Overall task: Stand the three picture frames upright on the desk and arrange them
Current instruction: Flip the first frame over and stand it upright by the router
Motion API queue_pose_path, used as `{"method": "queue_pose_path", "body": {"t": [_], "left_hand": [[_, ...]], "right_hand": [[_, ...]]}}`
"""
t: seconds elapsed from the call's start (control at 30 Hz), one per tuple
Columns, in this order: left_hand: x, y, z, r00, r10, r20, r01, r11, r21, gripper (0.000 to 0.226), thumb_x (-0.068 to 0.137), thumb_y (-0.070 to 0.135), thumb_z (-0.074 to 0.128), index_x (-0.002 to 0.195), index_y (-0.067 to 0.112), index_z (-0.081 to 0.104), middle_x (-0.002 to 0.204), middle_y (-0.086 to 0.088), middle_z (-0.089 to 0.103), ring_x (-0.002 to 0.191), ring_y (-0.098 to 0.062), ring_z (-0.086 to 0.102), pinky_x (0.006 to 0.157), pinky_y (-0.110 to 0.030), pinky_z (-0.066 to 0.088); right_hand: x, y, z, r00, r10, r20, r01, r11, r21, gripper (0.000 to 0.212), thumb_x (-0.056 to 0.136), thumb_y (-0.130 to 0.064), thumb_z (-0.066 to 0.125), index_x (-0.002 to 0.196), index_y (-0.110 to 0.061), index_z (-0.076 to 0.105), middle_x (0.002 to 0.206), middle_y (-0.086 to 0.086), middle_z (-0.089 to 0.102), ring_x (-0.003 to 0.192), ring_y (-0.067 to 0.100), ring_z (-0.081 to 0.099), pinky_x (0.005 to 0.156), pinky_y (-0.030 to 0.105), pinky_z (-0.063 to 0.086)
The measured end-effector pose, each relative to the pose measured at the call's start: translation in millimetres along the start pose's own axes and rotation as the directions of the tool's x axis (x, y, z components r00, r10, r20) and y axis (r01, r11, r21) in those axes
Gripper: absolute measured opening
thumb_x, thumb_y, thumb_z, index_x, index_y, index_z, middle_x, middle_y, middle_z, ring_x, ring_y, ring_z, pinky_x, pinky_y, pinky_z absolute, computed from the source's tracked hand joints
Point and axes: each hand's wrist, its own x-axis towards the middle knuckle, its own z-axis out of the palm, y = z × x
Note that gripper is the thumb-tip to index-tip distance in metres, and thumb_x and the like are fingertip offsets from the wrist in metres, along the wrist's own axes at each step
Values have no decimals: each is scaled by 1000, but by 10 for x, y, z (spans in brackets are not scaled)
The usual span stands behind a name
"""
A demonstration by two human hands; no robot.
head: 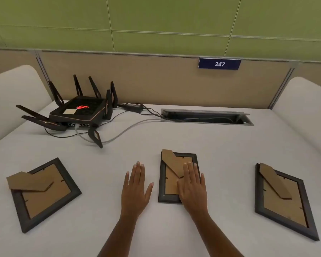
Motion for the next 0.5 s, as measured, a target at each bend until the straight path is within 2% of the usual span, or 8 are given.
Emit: {"method": "queue_pose_path", "body": {"t": [0.07, 0.13, 0.17, 0.23, 0.3, 0.43, 0.47, 0.5], "left_hand": [[4, 13, -45, 995, -52, 83, 51, 999, 12, 66, 93, 53, 8, 147, 15, 2, 158, 3, -12, 143, -8, -18, 117, -26, -10], [-40, 23, -43, 978, -95, 187, 94, 995, 17, 67, 94, 51, 8, 143, 9, 25, 154, -7, 22, 144, -8, -15, 117, -25, -10], [-54, 29, -27, 971, -91, 220, 93, 996, 0, 67, 94, 51, 7, 136, 6, 36, 145, -10, 38, 145, -11, -8, 116, -25, -10], [-59, 28, -36, 952, -94, 290, 96, 995, 8, 68, 95, 49, 5, 126, 5, 47, 131, -14, 56, 140, -20, 29, 116, -23, -13], [-72, 38, -10, 945, -107, 310, 99, 994, 41, 71, 95, 48, 4, 120, 4, 55, 122, -15, 64, 119, -29, 57, 115, -22, -13], [-80, 33, 22, 954, -136, 267, 129, 991, 45, 73, 96, 45, 3, 117, 5, 60, 120, -13, 66, 110, -28, 64, 114, -21, -11], [-76, 32, 17, 960, -132, 247, 127, 991, 36, 73, 96, 45, 3, 117, 6, 61, 120, -13, 67, 109, -28, 64, 115, -20, -8], [-72, 33, 9, 962, -126, 243, 123, 992, 29, 73, 96, 44, 3, 117, 7, 62, 119, -12, 67, 109, -27, 64, 115, -19, 2]], "right_hand": [[-26, -4, -34, 999, 41, 20, -42, 998, 41, 61, 94, -43, 4, 131, -11, 40, 134, 11, 54, 126, 27, 48, 104, 41, 38], [-70, -7, -27, 998, 59, 30, -61, 997, 55, 61, 94, -43, 5, 130, -11, 42, 131, 11, 56, 121, 28, 52, 94, 46, 47], [-80, -16, -24, 998, 59, 31, -61, 996, 65, 61, 94, -44, 5, 129, -11, 43, 130, 11, 58, 120, 28, 54, 91, 47, 48], [-97, -5, -19, 997, 59, 49, -61, 997, 57, 61, 95, -44, 5, 127, -12, 46, 127, 11, 60, 117, 28, 57, 90, 49, 48], [-111, 1, -26, 997, 51, 65, -54, 997, 47, 61, 95, -43, 6, 125, -13, 50, 124, 11, 63, 114, 28, 59, 90, 50, 48], [-104, -1, -46, 994, 50, 98, -55, 997, 48, 62, 94, -44, 6, 118, -17, 57, 120, 9, 65, 110, 27, 62, 89, 51, 49], [-102, 0, -56, 994, 49, 101, -54, 997, 47, 62, 94, -44, 6, 118, -17, 57, 120, 9, 66, 109, 28, 62, 89, 51, 49], [-103, 3, -52, 994, 45, 101, -50, 997, 50, 62, 94, -44, 6, 118, -17, 57, 119, 9, 66, 109, 28, 62, 89, 51, 49]]}}
